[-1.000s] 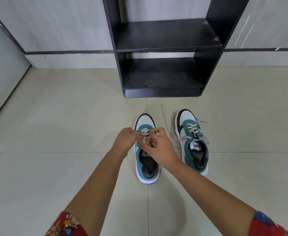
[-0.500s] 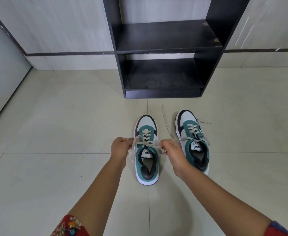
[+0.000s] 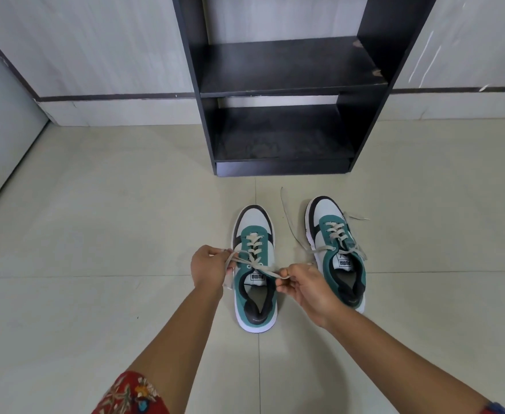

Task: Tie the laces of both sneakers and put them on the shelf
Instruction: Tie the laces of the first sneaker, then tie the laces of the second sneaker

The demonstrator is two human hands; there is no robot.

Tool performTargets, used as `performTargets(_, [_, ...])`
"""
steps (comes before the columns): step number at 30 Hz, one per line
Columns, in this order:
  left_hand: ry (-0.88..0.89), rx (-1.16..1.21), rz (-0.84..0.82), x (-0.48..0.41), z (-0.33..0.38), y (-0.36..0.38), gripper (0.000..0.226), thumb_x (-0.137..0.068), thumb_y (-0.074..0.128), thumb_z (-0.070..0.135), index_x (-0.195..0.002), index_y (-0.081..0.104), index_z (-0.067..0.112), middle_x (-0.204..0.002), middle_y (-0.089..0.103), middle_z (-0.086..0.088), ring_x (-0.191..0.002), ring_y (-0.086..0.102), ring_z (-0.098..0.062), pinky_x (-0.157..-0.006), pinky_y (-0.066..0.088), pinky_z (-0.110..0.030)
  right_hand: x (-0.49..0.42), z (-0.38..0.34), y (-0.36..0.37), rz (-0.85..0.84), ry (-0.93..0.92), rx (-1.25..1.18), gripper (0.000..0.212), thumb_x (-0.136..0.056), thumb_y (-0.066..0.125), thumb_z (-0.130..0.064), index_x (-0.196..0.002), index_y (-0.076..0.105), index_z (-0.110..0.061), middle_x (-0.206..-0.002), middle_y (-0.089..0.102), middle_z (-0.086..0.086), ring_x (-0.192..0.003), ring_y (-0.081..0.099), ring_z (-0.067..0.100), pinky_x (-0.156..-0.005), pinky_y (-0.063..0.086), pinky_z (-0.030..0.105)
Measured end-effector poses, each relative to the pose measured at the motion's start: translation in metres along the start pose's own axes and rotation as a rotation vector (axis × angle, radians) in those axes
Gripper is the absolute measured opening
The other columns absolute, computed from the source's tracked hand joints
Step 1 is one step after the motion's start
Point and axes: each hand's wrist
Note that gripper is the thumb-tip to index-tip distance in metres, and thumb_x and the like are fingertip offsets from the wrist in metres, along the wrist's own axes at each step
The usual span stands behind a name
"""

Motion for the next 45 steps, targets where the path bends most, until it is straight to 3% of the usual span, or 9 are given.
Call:
performTargets(8, [-0.033, -0.011, -0.060, 0.011, -0.010, 0.000, 0.023, -0.086, 0.062, 0.024, -0.094, 0.054, 0.004, -0.102, 0.065, -0.014, -0.081, 0.059, -0.022, -0.070, 0.051, -0.038, 0.009, 0.010, 0.009, 0.067, -0.072, 0.235, 0.005, -0.089, 0.059, -0.017, -0.091, 0.057, -0.013, -0.099, 0.061, 0.003, -0.082, 0.055, 0.011, -0.072, 0.043, 0.022])
performTargets(12, [-0.059, -0.010, -0.151, 0.019, -0.005, -0.009, 0.037, -0.088, 0.060, 0.030, -0.118, 0.046, 0.012, -0.110, 0.058, -0.004, -0.094, 0.058, -0.022, -0.069, 0.048, -0.033, 0.008, 0.015, 0.021, 0.040, -0.087, 0.284, 0.037, -0.085, 0.060, 0.002, -0.117, 0.048, -0.013, -0.105, 0.055, -0.007, -0.091, 0.053, -0.005, -0.066, 0.046, 0.005])
performTargets(16, [-0.058, -0.077, -0.216, 0.023, 0.010, -0.014, 0.036, -0.090, 0.057, 0.030, -0.121, 0.048, 0.013, -0.110, 0.056, -0.005, -0.081, 0.055, -0.013, -0.059, 0.044, -0.028, 0.006, 0.019, 0.031, 0.051, -0.121, 0.350, 0.041, -0.083, 0.061, 0.004, -0.117, 0.050, -0.016, -0.127, 0.049, 0.005, -0.116, 0.052, 0.016, -0.087, 0.046, 0.018])
performTargets(20, [0.014, -0.238, -0.169, 0.027, 0.013, -0.011, 0.042, -0.089, 0.057, 0.033, -0.123, 0.047, 0.012, -0.121, 0.055, -0.009, -0.092, 0.055, -0.019, -0.075, 0.049, -0.035, 0.014, 0.012, 0.029, -0.038, -0.107, 0.361, 0.043, -0.086, 0.059, 0.001, -0.124, 0.047, -0.016, -0.112, 0.056, -0.003, -0.100, 0.055, 0.004, -0.072, 0.046, 0.006])
performTargets(23, [0.356, -0.520, 0.011, 0.039, 0.009, 0.000, 0.037, -0.086, 0.058, 0.027, -0.121, 0.050, 0.015, -0.127, 0.053, -0.007, -0.117, 0.048, -0.025, -0.097, 0.041, -0.040, 0.022, -0.007, 0.003, 0.041, -0.275, 0.519, 0.030, -0.090, 0.057, -0.010, -0.119, 0.055, -0.018, -0.115, 0.060, -0.006, -0.103, 0.058, 0.008, -0.076, 0.043, 0.009])
performTargets(27, [0.858, -0.496, -0.016, 0.070, 0.011, 0.032, 0.024, -0.087, 0.054, 0.012, -0.110, 0.057, 0.018, -0.116, 0.057, 0.006, -0.111, 0.047, -0.012, -0.093, 0.032, -0.012, 0.029, -0.031, -0.056, 0.520, -0.562, 0.821, 0.028, -0.082, 0.060, -0.010, -0.108, 0.060, -0.020, -0.109, 0.063, 0.000, -0.100, 0.057, 0.018, -0.084, 0.049, 0.032])
performTargets(31, [0.779, -0.458, -0.344, 0.086, 0.007, 0.076, 0.020, -0.091, 0.050, 0.016, -0.108, 0.055, 0.027, -0.111, 0.059, 0.011, -0.105, 0.052, -0.007, -0.089, 0.045, -0.026, 0.028, -0.038, -0.102, 0.605, -0.234, 0.767, 0.053, -0.072, 0.074, -0.016, -0.118, 0.048, -0.015, -0.121, 0.056, 0.005, -0.099, 0.059, 0.026, -0.083, 0.048, 0.035])
performTargets(37, [0.607, -0.608, -0.573, 0.077, 0.000, 0.112, 0.037, -0.092, 0.048, 0.015, -0.126, 0.049, 0.029, -0.131, 0.056, 0.009, -0.110, 0.057, -0.014, -0.094, 0.045, -0.029, 0.033, -0.021, -0.104, 0.490, -0.208, 0.829, 0.047, -0.072, 0.067, -0.015, -0.116, 0.049, -0.018, -0.119, 0.051, 0.005, -0.097, 0.060, 0.024, -0.080, 0.049, 0.035])
performTargets(45, [0.866, -0.806, -0.379, 0.072, 0.001, 0.123, 0.019, -0.092, 0.053, 0.020, -0.104, 0.067, 0.019, -0.103, 0.063, -0.001, -0.086, 0.058, -0.015, -0.074, 0.045, -0.026, 0.039, -0.034, -0.123, 0.549, -0.348, 1.103, 0.019, -0.086, 0.060, -0.037, -0.088, 0.065, -0.019, -0.105, 0.067, 0.000, -0.103, 0.054, 0.024, -0.084, 0.043, 0.037])
Point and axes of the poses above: each hand's wrist, its own x-axis away from the middle knuckle, its own y-axis out of the palm, z = x × y
